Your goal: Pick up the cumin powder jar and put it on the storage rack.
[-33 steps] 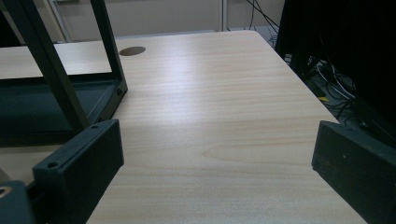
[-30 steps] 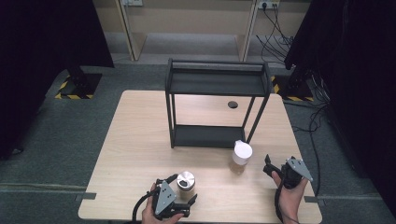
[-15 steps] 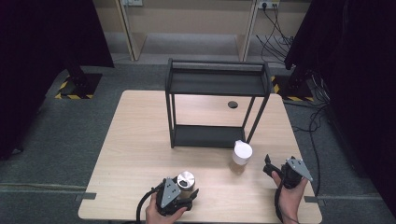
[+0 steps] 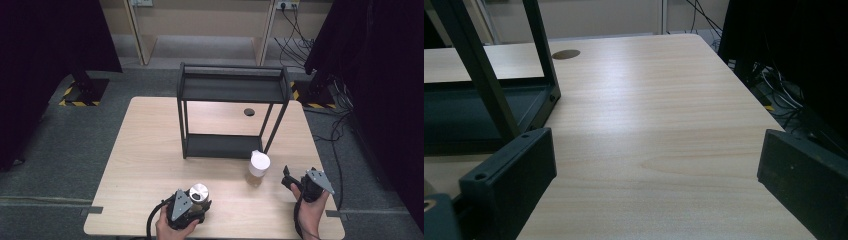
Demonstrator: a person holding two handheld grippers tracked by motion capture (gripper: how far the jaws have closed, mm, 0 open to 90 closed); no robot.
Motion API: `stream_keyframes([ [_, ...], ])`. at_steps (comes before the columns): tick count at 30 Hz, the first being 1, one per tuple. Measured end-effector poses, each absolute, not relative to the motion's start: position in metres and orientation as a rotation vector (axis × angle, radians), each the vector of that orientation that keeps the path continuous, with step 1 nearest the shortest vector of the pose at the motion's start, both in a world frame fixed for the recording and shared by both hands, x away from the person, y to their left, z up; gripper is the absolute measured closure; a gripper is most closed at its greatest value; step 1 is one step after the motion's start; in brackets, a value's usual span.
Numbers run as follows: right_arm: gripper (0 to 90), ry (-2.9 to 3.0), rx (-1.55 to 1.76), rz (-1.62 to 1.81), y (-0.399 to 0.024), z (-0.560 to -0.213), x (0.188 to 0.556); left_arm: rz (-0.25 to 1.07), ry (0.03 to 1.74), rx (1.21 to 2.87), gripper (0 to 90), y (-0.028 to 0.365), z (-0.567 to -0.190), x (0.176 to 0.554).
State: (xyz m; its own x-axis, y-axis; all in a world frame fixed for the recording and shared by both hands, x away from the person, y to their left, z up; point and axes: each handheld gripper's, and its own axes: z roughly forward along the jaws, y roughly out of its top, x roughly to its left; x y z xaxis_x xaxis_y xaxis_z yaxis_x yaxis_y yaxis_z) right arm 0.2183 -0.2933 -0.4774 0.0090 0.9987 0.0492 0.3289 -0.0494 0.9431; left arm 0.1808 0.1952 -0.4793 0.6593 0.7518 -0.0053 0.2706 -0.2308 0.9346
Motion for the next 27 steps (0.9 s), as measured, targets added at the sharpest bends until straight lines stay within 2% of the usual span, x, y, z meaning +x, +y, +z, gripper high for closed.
stream_keyframes([
  [9,2.2,1.427,1.489,1.067,-0.293,-0.478,0.218,0.665,0.738,1.686,30.8,0.201,-0.467,0.16],
  [27,2.3,1.431,1.481,1.058,-0.291,-0.478,0.218,0.709,0.691,1.634,30.8,0.203,-0.444,0.156],
])
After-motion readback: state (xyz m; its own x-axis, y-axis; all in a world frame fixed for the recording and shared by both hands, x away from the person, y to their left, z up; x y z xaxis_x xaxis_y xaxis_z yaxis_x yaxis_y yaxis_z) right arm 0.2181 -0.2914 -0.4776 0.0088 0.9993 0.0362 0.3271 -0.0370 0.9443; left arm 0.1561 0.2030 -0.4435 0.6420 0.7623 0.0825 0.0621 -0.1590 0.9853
